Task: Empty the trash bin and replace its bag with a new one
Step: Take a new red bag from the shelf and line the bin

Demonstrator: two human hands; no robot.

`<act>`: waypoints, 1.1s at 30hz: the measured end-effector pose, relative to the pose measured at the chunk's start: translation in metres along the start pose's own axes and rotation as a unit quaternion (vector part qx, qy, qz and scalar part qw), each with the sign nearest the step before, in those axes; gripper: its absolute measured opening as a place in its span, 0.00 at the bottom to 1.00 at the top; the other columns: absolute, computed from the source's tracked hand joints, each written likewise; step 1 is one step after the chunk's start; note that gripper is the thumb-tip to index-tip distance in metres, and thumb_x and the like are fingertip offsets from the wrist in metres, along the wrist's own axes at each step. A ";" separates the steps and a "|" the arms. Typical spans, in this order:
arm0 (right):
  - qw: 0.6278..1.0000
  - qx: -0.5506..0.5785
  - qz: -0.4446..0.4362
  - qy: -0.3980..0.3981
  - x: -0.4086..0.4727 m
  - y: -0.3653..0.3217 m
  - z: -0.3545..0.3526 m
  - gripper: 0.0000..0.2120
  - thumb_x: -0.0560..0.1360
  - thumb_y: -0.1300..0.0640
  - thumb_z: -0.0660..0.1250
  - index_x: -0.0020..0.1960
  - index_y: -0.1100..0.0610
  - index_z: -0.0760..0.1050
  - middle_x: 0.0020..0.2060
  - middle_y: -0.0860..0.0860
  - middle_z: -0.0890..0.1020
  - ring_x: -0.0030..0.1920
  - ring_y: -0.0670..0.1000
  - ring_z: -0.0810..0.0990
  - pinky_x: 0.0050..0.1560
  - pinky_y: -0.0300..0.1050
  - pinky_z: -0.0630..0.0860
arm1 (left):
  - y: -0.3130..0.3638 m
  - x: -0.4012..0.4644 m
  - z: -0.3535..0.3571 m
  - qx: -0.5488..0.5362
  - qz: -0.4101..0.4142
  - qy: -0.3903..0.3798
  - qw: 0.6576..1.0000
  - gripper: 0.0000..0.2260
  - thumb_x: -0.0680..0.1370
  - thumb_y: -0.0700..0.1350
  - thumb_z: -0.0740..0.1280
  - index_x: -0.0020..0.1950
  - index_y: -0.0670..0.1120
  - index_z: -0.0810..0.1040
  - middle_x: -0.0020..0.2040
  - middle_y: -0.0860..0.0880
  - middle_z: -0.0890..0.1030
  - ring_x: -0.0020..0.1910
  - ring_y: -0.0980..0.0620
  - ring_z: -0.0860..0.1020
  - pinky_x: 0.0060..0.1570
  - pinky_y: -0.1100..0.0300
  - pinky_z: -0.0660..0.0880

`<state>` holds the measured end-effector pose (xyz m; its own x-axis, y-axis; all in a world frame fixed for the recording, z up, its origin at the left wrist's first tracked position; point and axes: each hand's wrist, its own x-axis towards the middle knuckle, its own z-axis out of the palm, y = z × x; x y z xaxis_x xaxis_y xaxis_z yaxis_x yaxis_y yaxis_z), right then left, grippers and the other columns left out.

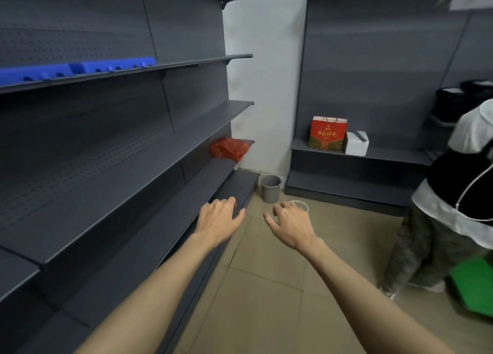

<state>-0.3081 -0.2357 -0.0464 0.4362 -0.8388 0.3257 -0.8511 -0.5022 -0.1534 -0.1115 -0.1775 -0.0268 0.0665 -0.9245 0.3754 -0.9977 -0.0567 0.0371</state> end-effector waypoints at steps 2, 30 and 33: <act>1.000 -0.003 0.007 0.002 0.027 0.011 0.007 0.22 0.79 0.41 0.54 0.45 0.57 0.77 0.45 0.57 0.81 0.50 0.59 0.79 0.45 0.50 0.72 | -0.004 0.028 0.011 -0.007 0.003 -0.003 1.000 0.19 0.80 0.60 0.56 0.54 0.47 0.77 0.45 0.47 0.84 0.46 0.47 0.81 0.44 0.53 0.75; 0.997 -0.004 0.076 -0.024 0.492 0.134 0.151 0.23 0.80 0.40 0.52 0.54 0.58 0.75 0.52 0.57 0.80 0.54 0.57 0.77 0.51 0.51 0.73 | -0.114 0.498 0.218 -0.042 0.027 -0.066 0.997 0.20 0.80 0.60 0.56 0.57 0.47 0.77 0.56 0.48 0.79 0.57 0.46 0.75 0.56 0.50 0.71; 0.997 -0.006 0.068 -0.034 0.545 0.168 0.171 0.24 0.80 0.40 0.51 0.55 0.58 0.75 0.53 0.57 0.80 0.54 0.56 0.77 0.53 0.52 0.73 | -0.110 0.555 0.250 -0.042 0.027 -0.078 0.996 0.20 0.80 0.60 0.56 0.59 0.46 0.77 0.57 0.47 0.79 0.58 0.46 0.76 0.56 0.50 0.71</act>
<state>-0.1638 -0.8133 -0.0543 0.3351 -0.9113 0.2392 -0.9070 -0.3808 -0.1800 0.0315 -0.7784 -0.0540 0.0043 -0.9728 0.2315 -0.9947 0.0196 0.1007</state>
